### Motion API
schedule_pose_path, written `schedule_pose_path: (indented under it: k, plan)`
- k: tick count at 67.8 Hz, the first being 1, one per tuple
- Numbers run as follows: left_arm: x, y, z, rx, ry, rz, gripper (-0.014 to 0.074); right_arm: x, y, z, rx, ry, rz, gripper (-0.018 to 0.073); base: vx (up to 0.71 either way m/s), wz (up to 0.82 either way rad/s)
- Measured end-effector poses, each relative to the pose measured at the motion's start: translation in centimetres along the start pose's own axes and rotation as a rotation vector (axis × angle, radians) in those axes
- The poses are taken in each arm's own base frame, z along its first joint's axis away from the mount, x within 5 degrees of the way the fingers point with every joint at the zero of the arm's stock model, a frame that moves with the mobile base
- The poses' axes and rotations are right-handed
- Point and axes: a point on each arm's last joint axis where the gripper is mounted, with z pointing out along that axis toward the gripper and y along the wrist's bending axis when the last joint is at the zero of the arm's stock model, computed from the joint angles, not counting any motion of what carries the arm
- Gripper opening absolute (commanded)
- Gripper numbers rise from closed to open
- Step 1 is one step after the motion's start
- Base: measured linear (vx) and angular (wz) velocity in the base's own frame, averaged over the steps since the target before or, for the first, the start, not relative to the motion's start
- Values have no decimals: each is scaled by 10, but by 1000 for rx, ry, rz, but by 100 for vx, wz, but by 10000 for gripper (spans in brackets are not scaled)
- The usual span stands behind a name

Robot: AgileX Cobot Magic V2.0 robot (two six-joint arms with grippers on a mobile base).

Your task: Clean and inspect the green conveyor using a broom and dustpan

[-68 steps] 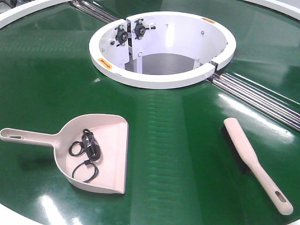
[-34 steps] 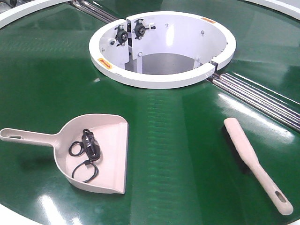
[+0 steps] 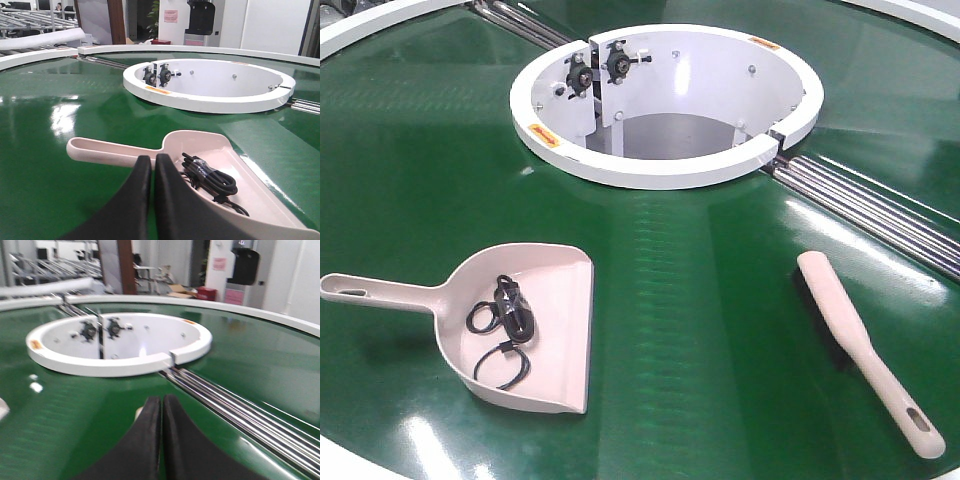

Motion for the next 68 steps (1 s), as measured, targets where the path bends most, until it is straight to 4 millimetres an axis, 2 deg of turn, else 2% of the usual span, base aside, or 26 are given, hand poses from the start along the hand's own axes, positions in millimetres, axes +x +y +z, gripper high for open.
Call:
schedule_pose_path:
  k: [18, 25, 35, 68]
  plan:
    - [0, 0, 0, 0, 0, 0, -8, 50, -1, 12, 58, 89, 7, -10, 0, 0]
    - [0, 0, 0, 0, 0, 0, -8, 61, -1, 11, 71, 49, -2, -10, 0, 0]
    - [0, 0, 0, 0, 1, 0, -8, 58, -1, 9, 74, -50, 0, -10, 0, 0]
    - [0, 0, 0, 0, 0, 0, -8, 58, 2, 9, 15, -53, 3, -10, 0, 0]
